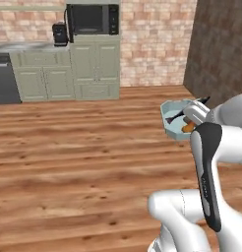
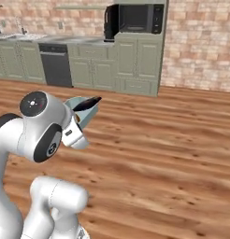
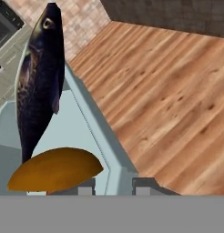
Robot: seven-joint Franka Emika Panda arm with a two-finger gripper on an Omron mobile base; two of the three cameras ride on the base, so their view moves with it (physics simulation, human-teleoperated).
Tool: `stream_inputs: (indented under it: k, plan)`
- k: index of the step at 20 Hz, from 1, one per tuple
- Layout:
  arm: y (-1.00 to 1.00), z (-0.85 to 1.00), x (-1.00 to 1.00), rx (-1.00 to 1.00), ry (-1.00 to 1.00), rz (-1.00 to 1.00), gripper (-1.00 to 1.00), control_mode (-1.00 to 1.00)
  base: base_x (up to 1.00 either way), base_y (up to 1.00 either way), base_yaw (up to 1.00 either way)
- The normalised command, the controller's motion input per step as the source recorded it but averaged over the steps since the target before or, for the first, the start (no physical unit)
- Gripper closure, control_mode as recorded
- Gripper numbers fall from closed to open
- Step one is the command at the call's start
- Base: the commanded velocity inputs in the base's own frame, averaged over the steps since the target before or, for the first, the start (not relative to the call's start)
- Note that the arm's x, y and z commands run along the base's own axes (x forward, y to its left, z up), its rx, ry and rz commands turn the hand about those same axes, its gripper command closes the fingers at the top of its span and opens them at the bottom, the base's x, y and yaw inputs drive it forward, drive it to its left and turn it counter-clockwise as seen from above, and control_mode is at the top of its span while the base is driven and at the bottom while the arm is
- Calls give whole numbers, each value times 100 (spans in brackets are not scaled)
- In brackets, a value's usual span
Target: Place the tupperware containing the fish and mushroom meal in the microwave. Close the microwave door and press the start button to reheat the meal.
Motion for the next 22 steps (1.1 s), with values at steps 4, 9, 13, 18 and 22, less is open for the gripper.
stream_inputs:
  k: [4, 9, 13, 18, 22]
  plan:
    - [0, 0, 0, 0, 0, 0, 100, 100, 100, -13, 3]
    - [0, 0, 0, 0, 0, 0, 100, 100, 100, -7, 1]
    - [0, 0, 0, 0, 0, 0, 100, 100, 100, -7, 0]
    - [0, 0, 0, 0, 0, 0, 100, 100, 100, -2, 0]
    - [0, 0, 0, 0, 0, 0, 100, 100, 100, 0, 0]
